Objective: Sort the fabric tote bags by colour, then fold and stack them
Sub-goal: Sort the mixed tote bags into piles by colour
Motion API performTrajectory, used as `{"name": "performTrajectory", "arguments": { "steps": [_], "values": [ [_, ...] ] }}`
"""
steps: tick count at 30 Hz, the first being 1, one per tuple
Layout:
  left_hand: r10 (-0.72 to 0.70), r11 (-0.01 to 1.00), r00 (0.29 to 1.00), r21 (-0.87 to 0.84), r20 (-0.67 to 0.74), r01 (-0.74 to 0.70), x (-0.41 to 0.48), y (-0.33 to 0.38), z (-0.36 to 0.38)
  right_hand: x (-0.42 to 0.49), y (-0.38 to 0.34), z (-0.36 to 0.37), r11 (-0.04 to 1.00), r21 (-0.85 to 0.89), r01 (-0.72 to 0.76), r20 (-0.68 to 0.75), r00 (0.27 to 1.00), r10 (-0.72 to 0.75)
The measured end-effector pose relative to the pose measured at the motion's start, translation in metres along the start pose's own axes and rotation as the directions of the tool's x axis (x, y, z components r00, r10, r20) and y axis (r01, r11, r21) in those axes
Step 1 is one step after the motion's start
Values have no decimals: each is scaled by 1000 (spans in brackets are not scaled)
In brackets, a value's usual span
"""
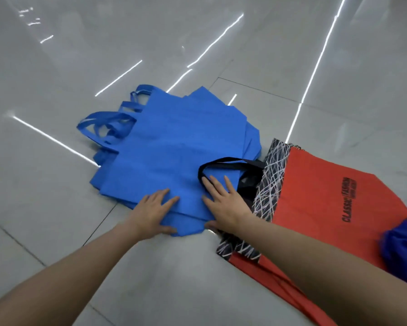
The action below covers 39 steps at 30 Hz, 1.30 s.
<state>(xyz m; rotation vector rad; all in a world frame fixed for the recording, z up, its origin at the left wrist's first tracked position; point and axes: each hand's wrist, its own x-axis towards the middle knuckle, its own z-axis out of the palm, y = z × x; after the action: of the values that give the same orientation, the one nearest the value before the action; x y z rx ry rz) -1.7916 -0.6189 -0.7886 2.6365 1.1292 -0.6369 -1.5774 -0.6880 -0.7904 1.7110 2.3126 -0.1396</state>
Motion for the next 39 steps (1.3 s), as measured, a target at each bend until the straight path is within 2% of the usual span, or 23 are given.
{"name": "performTrajectory", "arguments": {
  "steps": [5,8,10,12,16,18,20,21,23,25,26,27,28,29,30,31,32,34,37,39],
  "values": [
    [54,995,998,-79,-16,-55,-3,-20,18,10,-23,13,999,1,-52,-25,998,52],
    [113,989,993,-96,-20,-115,-9,-28,23,1,-40,17,983,109,-148,95,986,138],
    [127,989,992,-69,-19,-128,-11,-33,28,2,-47,14,988,69,-137,137,982,126],
    [99,993,990,-48,-102,-104,-12,-35,29,8,-46,5,992,36,-117,143,984,111],
    [30,996,990,-84,-138,-42,-16,-48,33,31,-37,-20,998,40,-42,38,998,40],
    [37,995,975,-83,-219,-57,-17,-58,30,41,-32,-37,999,37,-38,137,990,33],
    [14,991,979,-128,-202,-40,-16,-66,28,49,-32,-50,998,36,-54,238,970,44],
    [7,987,989,-161,-151,-31,-18,-70,24,53,-33,-54,997,45,-69,235,970,56],
    [-25,973,989,-232,-144,-9,-21,-71,25,62,-33,-59,991,100,-93,164,984,76],
    [-119,937,964,-347,-237,30,-23,-68,27,75,-26,-61,968,215,-133,36,991,129],
    [-218,906,926,-417,-308,74,-24,-65,29,82,-19,-63,945,285,-158,-16,985,169],
    [-370,850,858,-503,-357,157,-24,-60,28,89,-10,-65,918,352,-182,-51,976,213],
    [-552,741,761,-620,-341,260,-21,-56,26,97,2,-67,890,409,-199,-75,965,250],
    [-722,569,645,-745,-249,348,-18,-51,22,105,15,-68,865,454,-214,-87,956,282],
    [-842,346,533,-842,-85,413,-13,-46,15,114,29,-69,843,486,-232,-90,946,313],
    [-891,138,447,-887,84,441,-8,-41,10,123,45,-68,822,508,-258,-91,933,349],
    [-896,-3,397,-895,201,446,-1,-38,7,133,62,-67,804,519,-292,-85,917,389],
    [-891,-112,366,-910,270,399,14,-37,6,151,96,-64,781,496,-379,-61,882,467],
    [-912,-173,300,-925,280,338,37,-40,8,170,145,-54,738,421,-527,11,817,577],
    [-921,-203,256,-922,294,331,43,-42,5,173,171,-47,668,417,-617,143,770,622]
  ]
}}
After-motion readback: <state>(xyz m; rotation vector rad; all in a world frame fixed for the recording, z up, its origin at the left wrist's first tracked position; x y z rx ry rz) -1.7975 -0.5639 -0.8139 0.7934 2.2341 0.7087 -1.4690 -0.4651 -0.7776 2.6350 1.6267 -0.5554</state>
